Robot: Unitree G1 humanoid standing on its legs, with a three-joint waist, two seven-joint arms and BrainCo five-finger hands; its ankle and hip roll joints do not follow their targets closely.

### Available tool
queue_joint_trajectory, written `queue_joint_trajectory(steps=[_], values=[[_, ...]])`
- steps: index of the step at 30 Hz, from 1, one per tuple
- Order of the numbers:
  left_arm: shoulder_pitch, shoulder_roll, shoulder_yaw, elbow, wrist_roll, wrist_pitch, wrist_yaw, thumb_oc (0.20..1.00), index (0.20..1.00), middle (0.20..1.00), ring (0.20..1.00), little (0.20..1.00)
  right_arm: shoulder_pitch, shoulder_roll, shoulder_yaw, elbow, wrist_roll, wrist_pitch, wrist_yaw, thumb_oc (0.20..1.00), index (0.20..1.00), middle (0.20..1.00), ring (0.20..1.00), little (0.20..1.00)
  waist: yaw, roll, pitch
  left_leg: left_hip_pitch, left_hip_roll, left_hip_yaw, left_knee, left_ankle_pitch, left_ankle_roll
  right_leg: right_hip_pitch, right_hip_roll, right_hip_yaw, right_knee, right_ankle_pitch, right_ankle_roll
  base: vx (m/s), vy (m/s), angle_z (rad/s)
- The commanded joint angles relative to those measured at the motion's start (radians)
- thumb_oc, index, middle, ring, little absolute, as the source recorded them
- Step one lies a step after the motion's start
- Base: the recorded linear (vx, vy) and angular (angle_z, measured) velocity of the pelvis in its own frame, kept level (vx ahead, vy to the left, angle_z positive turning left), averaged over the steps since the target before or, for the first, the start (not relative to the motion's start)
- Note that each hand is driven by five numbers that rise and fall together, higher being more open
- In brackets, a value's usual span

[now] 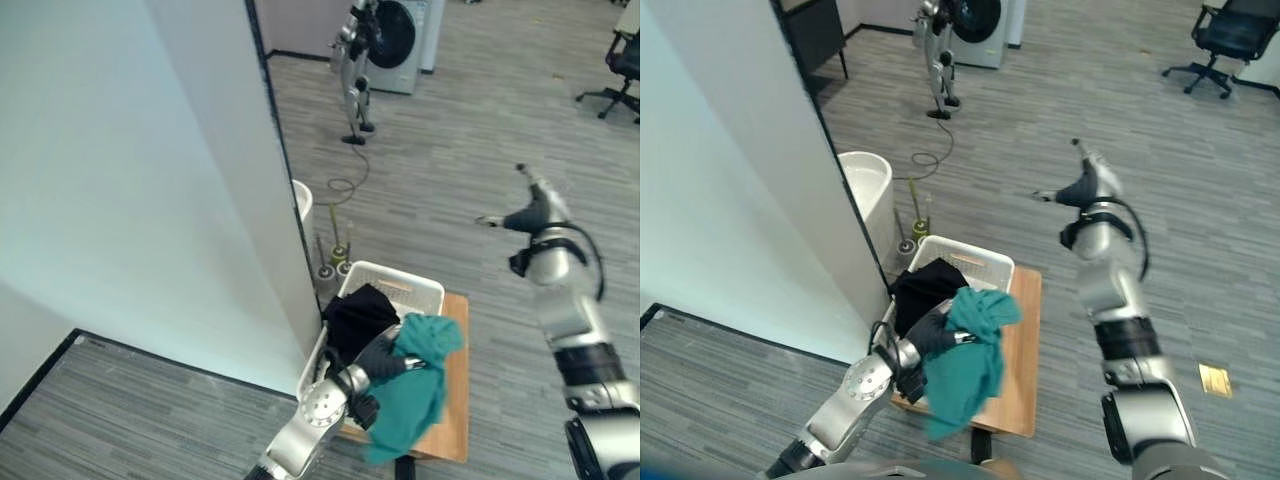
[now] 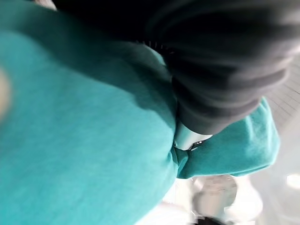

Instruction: Pick up bed clothes into laundry basket.

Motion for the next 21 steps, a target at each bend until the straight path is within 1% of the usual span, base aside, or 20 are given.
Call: queue_joint_trajectory(steps=[1, 2, 3, 4, 5, 7, 8, 12, 13, 15, 16, 17, 19, 20, 21], values=[[-0.095, 0.006, 0.015, -0.046, 0.081, -0.056, 0.091, 0.2, 0.2, 0.2, 0.2, 0.2, -0.035, -0.038, -0.049, 0.008, -0.001, -0.033, 0.038, 1.0, 1.0, 1.0, 1.0, 1.0, -0.007, -0.022, -0.07, -0.008, 0.052, -0.014, 0.008, 0.029, -0.048, 0.052, -0.031, -0.02, 0.017, -0.035, 0.026, -0.05, 0.022, -0.36], [-0.113, 0.01, 0.021, -0.046, 0.123, -0.051, 0.133, 0.2, 0.2, 0.2, 0.2, 0.2, -0.023, -0.043, -0.06, -0.019, 0.001, -0.033, 0.049, 1.0, 1.0, 1.0, 1.0, 1.0, -0.01, -0.022, -0.072, -0.014, 0.054, -0.004, 0.008, 0.038, -0.048, 0.04, -0.031, -0.01, 0.017, -0.023, 0.023, -0.06, 0.032, -0.27], [-0.167, 0.053, 0.04, -0.047, 0.244, -0.047, 0.227, 0.2, 0.2, 0.2, 0.2, 0.2, 0.016, -0.059, -0.081, -0.07, 0.007, -0.045, 0.068, 1.0, 1.0, 1.0, 1.0, 1.0, -0.025, -0.014, -0.07, -0.011, 0.054, 0.009, 0.008, 0.031, -0.048, 0.037, -0.034, -0.004, 0.017, -0.024, 0.03, -0.05, 0.025, -0.22], [-0.167, 0.053, 0.037, -0.047, 0.246, -0.046, 0.229, 0.2, 0.2, 0.2, 0.2, 0.2, 0.019, -0.059, -0.084, -0.074, 0.006, -0.043, 0.07, 1.0, 1.0, 1.0, 1.0, 1.0, -0.023, -0.016, -0.07, -0.01, 0.054, 0.009, 0.008, 0.031, -0.048, 0.037, -0.034, -0.003, 0.017, -0.024, 0.03, -0.03, 0.029, -0.09], [-0.193, 0.072, 0.055, -0.035, 0.297, -0.034, 0.269, 0.2, 0.2, 0.2, 0.2, 0.2, 0.04, -0.062, -0.096, -0.095, 0.012, -0.048, 0.078, 1.0, 1.0, 1.0, 1.0, 1.0, -0.03, -0.013, -0.069, -0.011, 0.055, 0.016, 0.008, 0.031, -0.048, 0.032, -0.035, 0.0, 0.017, -0.021, 0.031, -0.03, 0.007, -0.11], [-0.222, 0.089, 0.106, -0.005, 0.35, 0.011, 0.313, 0.2, 0.2, 0.2, 0.2, 0.2, 0.111, -0.063, -0.142, -0.163, 0.024, -0.05, 0.103, 1.0, 1.0, 1.0, 1.0, 1.0, -0.043, -0.009, -0.072, -0.009, 0.056, 0.03, 0.008, 0.03, -0.049, 0.022, -0.035, 0.015, 0.017, -0.015, 0.033, -0.04, 0.005, -0.15], [-0.229, 0.092, 0.122, 0.004, 0.352, 0.019, 0.318, 0.2, 0.2, 0.2, 0.2, 0.2, 0.139, -0.061, -0.157, -0.181, 0.028, -0.049, 0.11, 1.0, 1.0, 1.0, 1.0, 1.0, -0.048, -0.008, -0.074, -0.009, 0.056, 0.032, 0.008, 0.03, -0.05, 0.02, -0.035, 0.017, 0.017, -0.013, 0.032, -0.02, -0.003, -0.14], [-0.273, 0.116, 0.154, 0.066, 0.396, 0.027, 0.355, 0.2, 0.2, 0.2, 0.2, 0.2, 0.195, -0.043, -0.177, -0.219, 0.035, -0.053, 0.123, 1.0, 1.0, 1.0, 1.0, 1.0, -0.063, -0.005, -0.083, -0.006, 0.058, 0.037, 0.008, 0.028, -0.05, 0.017, -0.035, 0.022, 0.017, -0.009, 0.029, 0.0, -0.012, -0.06], [-0.297, 0.135, 0.157, 0.125, 0.449, 0.028, 0.392, 0.2, 0.2, 0.2, 0.2, 0.2, 0.215, -0.029, -0.169, -0.218, 0.034, -0.054, 0.125, 1.0, 1.0, 1.0, 1.0, 1.0, -0.076, -0.001, -0.089, -0.003, 0.058, 0.043, 0.008, 0.025, -0.049, 0.015, -0.033, 0.03, 0.017, -0.009, 0.027, 0.0, 0.0, 0.0], [-0.305, 0.133, 0.152, 0.156, 0.466, 0.031, 0.404, 0.2, 0.2, 0.2, 0.2, 0.2, 0.219, -0.018, -0.159, -0.218, 0.033, -0.055, 0.127, 1.0, 1.0, 1.0, 1.0, 1.0, -0.081, 0.0, -0.092, -0.002, 0.059, 0.044, 0.008, 0.024, -0.049, 0.014, -0.033, 0.034, 0.017, -0.009, 0.026, 0.0, -0.007, -0.06], [-0.309, 0.119, 0.147, 0.206, 0.473, 0.029, 0.412, 0.2, 0.2, 0.2, 0.2, 0.2, 0.216, -0.01, -0.146, -0.211, 0.031, -0.054, 0.124, 1.0, 1.0, 1.0, 1.0, 1.0, -0.086, 0.001, -0.094, -0.003, 0.059, 0.047, 0.008, 0.024, -0.049, 0.012, -0.032, 0.037, 0.017, -0.009, 0.026, 0.0, -0.016, -0.15], [-0.325, 0.097, 0.125, 0.311, 0.493, 0.021, 0.439, 0.2, 0.2, 0.2, 0.2, 0.2, 0.202, 0.015, -0.111, -0.2, 0.027, -0.058, 0.121, 1.0, 1.0, 1.0, 1.0, 1.0, -0.099, 0.003, -0.096, -0.005, 0.063, 0.059, 0.008, 0.025, -0.05, 0.004, -0.03, 0.044, 0.017, -0.008, 0.026, 0.0, -0.011, -0.14], [-0.351, 0.08, 0.095, 0.444, 0.534, 0.012, 0.475, 0.2, 0.2, 0.2, 0.2, 0.2, 0.182, 0.042, -0.072, -0.185, 0.02, -0.062, 0.114, 1.0, 1.0, 1.0, 1.0, 1.0, -0.112, 0.004, -0.099, -0.011, 0.067, 0.075, 0.008, 0.026, -0.052, -0.013, -0.028, 0.055, 0.017, -0.005, 0.028, -0.02, -0.001, -0.14], [-0.374, 0.067, 0.072, 0.535, 0.562, 0.019, 0.498, 0.2, 0.2, 0.2, 0.2, 0.2, 0.173, 0.06, -0.046, -0.177, 0.014, -0.065, 0.111, 1.0, 1.0, 1.0, 1.0, 1.0, -0.12, 0.004, -0.1, -0.016, 0.069, 0.085, 0.008, 0.028, -0.053, -0.024, -0.026, 0.065, 0.017, -0.003, 0.029, -0.02, 0.004, -0.2], [-0.378, 0.064, 0.072, 0.543, 0.564, 0.015, 0.502, 0.2, 0.2, 0.2, 0.2, 0.2, 0.171, 0.06, -0.046, -0.176, 0.013, -0.066, 0.111, 1.0, 1.0, 1.0, 1.0, 1.0, -0.119, 0.005, -0.101, -0.018, 0.069, 0.087, 0.008, 0.028, -0.053, -0.026, -0.026, 0.066, 0.017, -0.002, 0.029, -0.03, -0.012, -0.22]])
